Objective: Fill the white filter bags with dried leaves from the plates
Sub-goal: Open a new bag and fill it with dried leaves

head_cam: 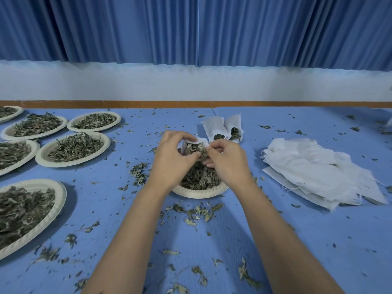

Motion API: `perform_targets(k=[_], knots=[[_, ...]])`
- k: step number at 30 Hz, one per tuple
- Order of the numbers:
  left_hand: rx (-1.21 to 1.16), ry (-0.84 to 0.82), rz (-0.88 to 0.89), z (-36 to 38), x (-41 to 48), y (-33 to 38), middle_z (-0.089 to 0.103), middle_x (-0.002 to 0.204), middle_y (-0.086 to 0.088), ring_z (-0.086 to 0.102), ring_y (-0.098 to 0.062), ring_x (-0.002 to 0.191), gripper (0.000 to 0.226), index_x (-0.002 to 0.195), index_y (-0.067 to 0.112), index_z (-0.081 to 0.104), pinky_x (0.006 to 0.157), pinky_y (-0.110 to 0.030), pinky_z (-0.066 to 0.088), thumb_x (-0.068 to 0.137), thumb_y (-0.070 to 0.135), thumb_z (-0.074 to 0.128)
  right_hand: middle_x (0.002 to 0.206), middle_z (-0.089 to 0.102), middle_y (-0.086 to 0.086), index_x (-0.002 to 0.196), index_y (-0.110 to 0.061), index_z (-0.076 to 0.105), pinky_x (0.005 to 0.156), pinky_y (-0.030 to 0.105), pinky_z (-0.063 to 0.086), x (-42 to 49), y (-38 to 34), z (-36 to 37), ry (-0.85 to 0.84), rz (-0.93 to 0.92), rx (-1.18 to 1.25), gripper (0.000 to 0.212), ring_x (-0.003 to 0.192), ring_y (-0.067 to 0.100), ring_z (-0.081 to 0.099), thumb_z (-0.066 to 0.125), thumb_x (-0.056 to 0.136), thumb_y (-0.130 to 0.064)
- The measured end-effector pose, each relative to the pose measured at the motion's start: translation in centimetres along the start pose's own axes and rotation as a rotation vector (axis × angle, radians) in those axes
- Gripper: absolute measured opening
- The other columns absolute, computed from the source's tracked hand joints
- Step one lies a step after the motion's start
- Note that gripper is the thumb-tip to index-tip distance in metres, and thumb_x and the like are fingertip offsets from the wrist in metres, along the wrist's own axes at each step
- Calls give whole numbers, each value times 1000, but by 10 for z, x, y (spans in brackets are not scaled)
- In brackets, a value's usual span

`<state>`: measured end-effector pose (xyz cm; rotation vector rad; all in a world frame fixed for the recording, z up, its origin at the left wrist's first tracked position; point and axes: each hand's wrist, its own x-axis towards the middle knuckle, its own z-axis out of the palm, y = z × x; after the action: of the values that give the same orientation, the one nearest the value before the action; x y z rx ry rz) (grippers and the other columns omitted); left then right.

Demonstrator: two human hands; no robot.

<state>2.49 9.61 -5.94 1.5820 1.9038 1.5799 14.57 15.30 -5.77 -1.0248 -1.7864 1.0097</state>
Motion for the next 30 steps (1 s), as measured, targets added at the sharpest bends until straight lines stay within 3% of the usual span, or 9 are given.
perform_targets(k=[4, 7, 9, 13, 16, 20, 24, 26, 30], knots=[[-218, -75, -103, -5, -1, 7, 51, 119, 13, 45, 9, 109, 27, 110, 30, 61, 85, -16, 38, 90, 14, 53, 73, 62, -2, 80, -17, 58, 61, 21, 58, 2, 1, 0, 0, 36, 91, 15, 61, 8, 67, 53, 94, -14], [-147, 49, -115, -8, 1, 5, 53, 118, 9, 53, -1, 100, 24, 116, 30, 62, 85, -22, 42, 93, 30, 53, 71, 60, -3, 80, -17, 57, 59, 18, 57, 2, 3, 0, -4, 50, 107, 15, 58, 8, 66, 53, 94, -14], [-88, 20, -138, -9, 1, -1, 52, 120, 7, 57, -8, 93, 31, 122, 31, 60, 83, -25, 46, 91, 35, 56, 72, 60, -1, 80, -16, 57, 58, 17, 56, 3, 3, 0, -9, 62, 123, 15, 57, 7, 66, 53, 94, -13], [-248, -37, -168, -4, -3, -1, 62, 109, 6, 63, -12, 77, 23, 102, 39, 64, 61, -19, 51, 84, 25, 68, 73, 65, 6, 78, -15, 60, 58, 18, 56, 3, 2, 2, -25, 115, 248, 15, 60, 12, 68, 56, 91, -10], [-324, -15, -188, -1, -3, 2, 63, 98, 11, 68, -9, 68, 23, 94, 38, 65, 59, -18, 54, 82, 20, 71, 78, 66, 8, 79, -13, 61, 64, 23, 58, 4, 0, 3, -37, 169, 334, 11, 66, 16, 71, 57, 89, -10], [-517, 14, -322, -2, 0, 2, 65, 97, -2, 68, -5, 67, 16, 94, 27, 67, 59, -18, 54, 89, 12, 61, 75, 64, 3, 82, -11, 61, 71, 25, 59, 7, -1, -1, -120, 231, 447, 4, 70, 15, 70, 60, 85, -9], [-403, 6, -313, -1, 1, 1, 64, 88, 3, 67, -4, 67, 23, 107, 16, 66, 63, -20, 56, 86, 8, 65, 71, 64, 2, 86, -10, 60, 70, 22, 57, 7, 3, 0, -106, 170, 310, 11, 65, 10, 64, 70, 81, -12], [-279, 16, -272, 0, 0, 2, 63, 82, 7, 63, -2, 65, 21, 101, 20, 66, 66, -22, 55, 82, 13, 70, 66, 61, -1, 80, -12, 59, 65, 22, 53, 5, 5, 1, -63, 114, 218, 11, 60, 7, 59, 70, 81, -13], [-91, 56, -219, 3, -2, 6, 60, 73, 6, 57, -9, 68, 12, 87, 24, 63, 65, -24, 48, 80, 18, 71, 57, 50, -11, 65, -22, 50, 45, 8, 35, 3, 4, 4, 66, 3, -58, 23, 47, -2, 47, 67, 79, -18]])
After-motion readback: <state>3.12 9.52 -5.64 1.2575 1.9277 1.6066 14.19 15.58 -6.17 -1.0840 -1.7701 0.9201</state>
